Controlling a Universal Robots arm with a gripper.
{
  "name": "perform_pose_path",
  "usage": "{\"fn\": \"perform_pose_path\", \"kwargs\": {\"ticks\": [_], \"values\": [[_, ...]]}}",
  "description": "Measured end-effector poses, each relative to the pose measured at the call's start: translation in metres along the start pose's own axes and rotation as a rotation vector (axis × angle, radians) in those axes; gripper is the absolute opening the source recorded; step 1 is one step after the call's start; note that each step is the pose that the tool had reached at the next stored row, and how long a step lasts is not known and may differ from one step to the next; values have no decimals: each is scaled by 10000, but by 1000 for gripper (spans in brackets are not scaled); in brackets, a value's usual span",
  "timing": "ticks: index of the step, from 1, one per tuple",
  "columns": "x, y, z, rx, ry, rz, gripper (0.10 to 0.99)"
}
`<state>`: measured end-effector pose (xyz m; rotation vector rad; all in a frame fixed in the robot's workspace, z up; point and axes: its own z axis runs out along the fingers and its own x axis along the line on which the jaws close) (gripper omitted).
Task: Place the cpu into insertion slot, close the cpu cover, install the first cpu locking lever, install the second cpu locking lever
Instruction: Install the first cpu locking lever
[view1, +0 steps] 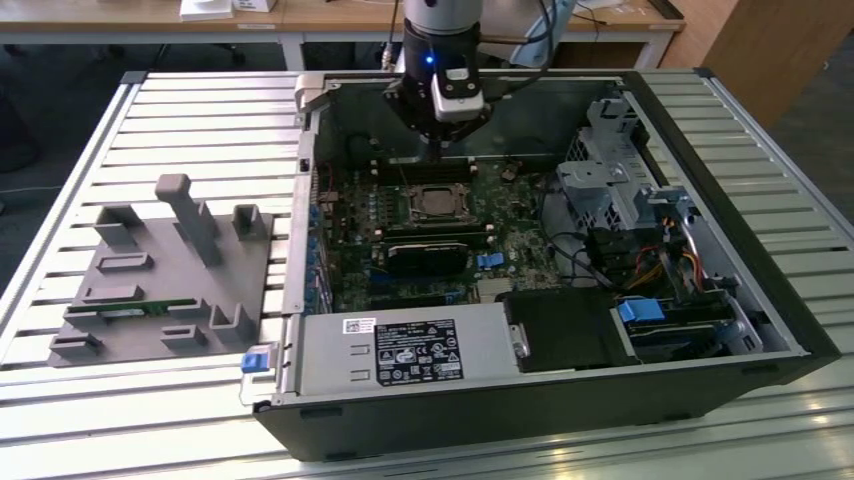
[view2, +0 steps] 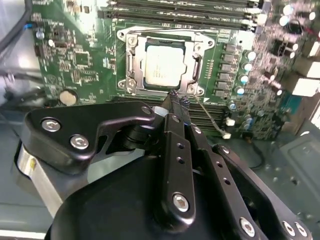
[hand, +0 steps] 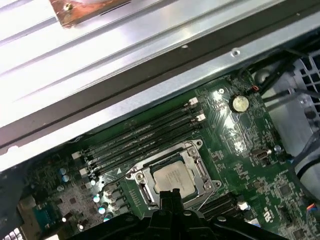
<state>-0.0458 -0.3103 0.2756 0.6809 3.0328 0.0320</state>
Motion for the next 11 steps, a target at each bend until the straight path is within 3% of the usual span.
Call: {"fn": "perform_pose_path", "kwargs": {"ticks": [11], "values": [[0,0,3,-56,55,-2010,106]]}}
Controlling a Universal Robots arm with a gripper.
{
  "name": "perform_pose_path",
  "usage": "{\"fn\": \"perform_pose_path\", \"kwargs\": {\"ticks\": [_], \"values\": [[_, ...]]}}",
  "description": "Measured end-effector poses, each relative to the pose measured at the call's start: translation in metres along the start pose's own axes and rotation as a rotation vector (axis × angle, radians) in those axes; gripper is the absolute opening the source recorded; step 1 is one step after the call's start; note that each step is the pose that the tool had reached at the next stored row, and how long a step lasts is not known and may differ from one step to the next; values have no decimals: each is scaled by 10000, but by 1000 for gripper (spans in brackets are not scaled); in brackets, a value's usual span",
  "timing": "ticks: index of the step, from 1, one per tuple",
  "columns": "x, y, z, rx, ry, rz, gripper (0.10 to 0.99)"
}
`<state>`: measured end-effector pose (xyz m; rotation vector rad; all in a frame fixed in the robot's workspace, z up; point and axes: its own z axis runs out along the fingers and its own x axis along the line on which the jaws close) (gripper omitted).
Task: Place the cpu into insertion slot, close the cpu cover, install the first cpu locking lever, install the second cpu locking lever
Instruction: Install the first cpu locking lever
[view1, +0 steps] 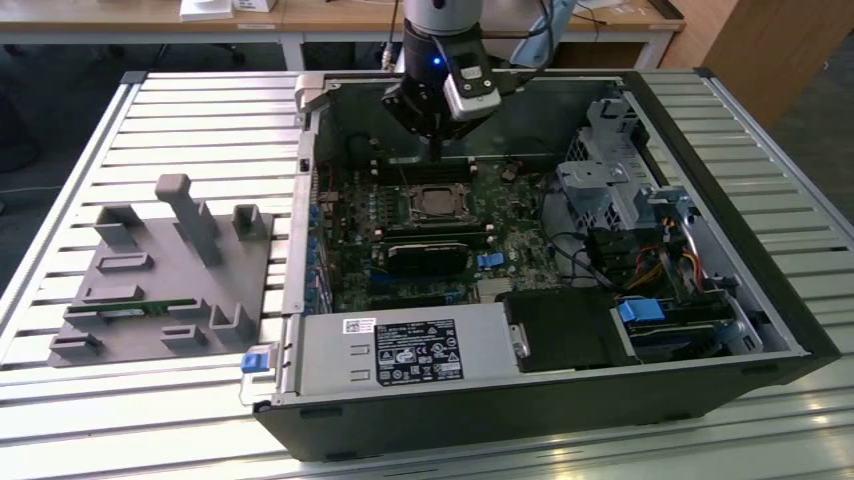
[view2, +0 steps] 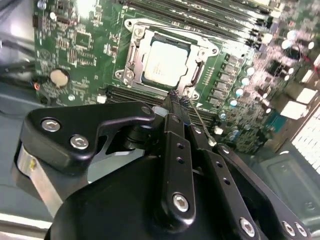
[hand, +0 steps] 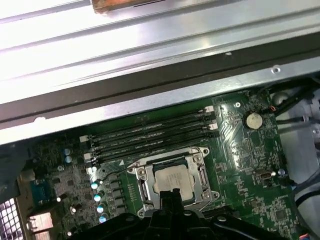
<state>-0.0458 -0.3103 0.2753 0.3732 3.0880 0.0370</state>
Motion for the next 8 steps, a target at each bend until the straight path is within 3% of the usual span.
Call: {"fn": "perform_pose_path", "kwargs": {"ticks": [8], "values": [[0,0,2,-40,39,-1407,106]]}}
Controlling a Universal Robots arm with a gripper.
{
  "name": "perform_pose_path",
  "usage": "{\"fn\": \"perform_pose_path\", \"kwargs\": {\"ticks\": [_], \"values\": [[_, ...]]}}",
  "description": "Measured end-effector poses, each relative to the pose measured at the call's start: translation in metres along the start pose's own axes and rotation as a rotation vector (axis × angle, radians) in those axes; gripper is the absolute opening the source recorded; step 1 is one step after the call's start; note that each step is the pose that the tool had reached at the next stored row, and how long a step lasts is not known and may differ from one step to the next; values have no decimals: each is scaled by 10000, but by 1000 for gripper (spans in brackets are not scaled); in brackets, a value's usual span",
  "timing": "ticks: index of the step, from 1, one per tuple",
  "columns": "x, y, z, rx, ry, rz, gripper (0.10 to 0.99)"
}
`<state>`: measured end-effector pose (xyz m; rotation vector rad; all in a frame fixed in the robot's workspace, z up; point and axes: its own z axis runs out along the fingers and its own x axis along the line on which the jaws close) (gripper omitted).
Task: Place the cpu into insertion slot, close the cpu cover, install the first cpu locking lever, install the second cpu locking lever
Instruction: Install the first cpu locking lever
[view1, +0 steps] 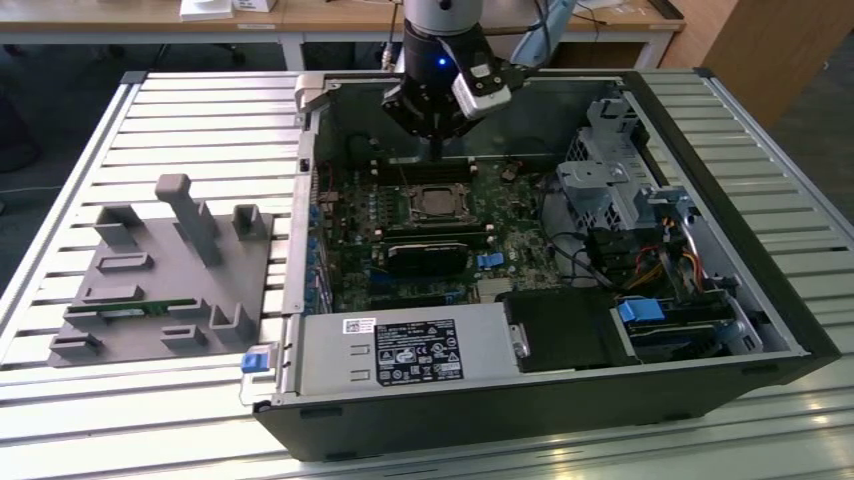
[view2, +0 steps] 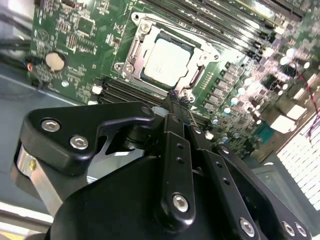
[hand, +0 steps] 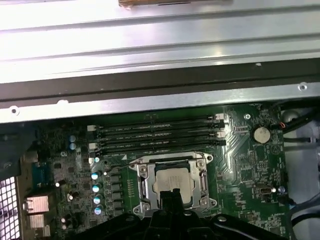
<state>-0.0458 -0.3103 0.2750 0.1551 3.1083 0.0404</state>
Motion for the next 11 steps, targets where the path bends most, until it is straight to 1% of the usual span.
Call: {"fn": "perform_pose_path", "kwargs": {"ticks": [6,11], "values": [[0,0,2,-18,18,-667,106],[0,-1,4,-41,43,-1545,106]]}}
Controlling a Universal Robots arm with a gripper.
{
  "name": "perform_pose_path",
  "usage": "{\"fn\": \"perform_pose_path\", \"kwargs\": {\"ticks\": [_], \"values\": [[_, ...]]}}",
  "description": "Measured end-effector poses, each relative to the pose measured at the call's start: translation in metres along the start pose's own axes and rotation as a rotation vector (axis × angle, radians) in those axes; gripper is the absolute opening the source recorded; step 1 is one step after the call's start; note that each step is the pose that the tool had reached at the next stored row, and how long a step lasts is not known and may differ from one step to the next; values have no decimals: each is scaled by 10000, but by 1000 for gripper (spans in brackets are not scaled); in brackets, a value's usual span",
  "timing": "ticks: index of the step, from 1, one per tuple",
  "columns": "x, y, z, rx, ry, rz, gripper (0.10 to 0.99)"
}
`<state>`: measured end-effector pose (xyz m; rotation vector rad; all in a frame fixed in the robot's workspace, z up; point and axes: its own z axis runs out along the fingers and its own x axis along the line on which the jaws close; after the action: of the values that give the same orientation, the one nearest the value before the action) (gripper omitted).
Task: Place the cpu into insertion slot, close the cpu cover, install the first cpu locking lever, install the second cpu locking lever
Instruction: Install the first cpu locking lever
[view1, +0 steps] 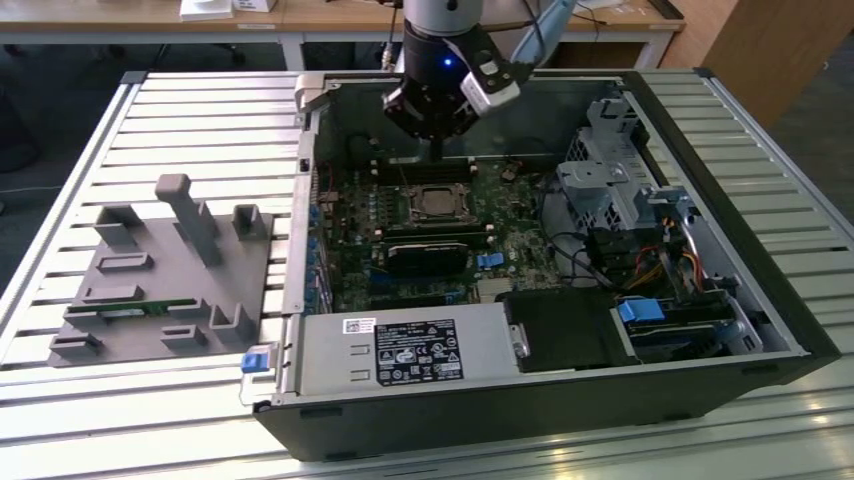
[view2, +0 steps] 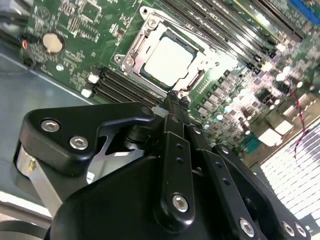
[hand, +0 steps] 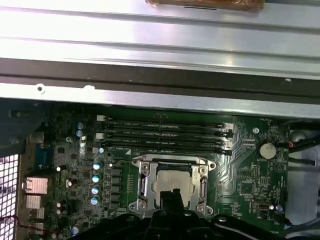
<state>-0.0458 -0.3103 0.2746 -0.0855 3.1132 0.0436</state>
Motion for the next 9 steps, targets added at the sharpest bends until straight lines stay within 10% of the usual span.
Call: {"fn": "perform_pose_path", "kwargs": {"ticks": [9], "values": [[54,3,22,-11,-6,144,106]]}}
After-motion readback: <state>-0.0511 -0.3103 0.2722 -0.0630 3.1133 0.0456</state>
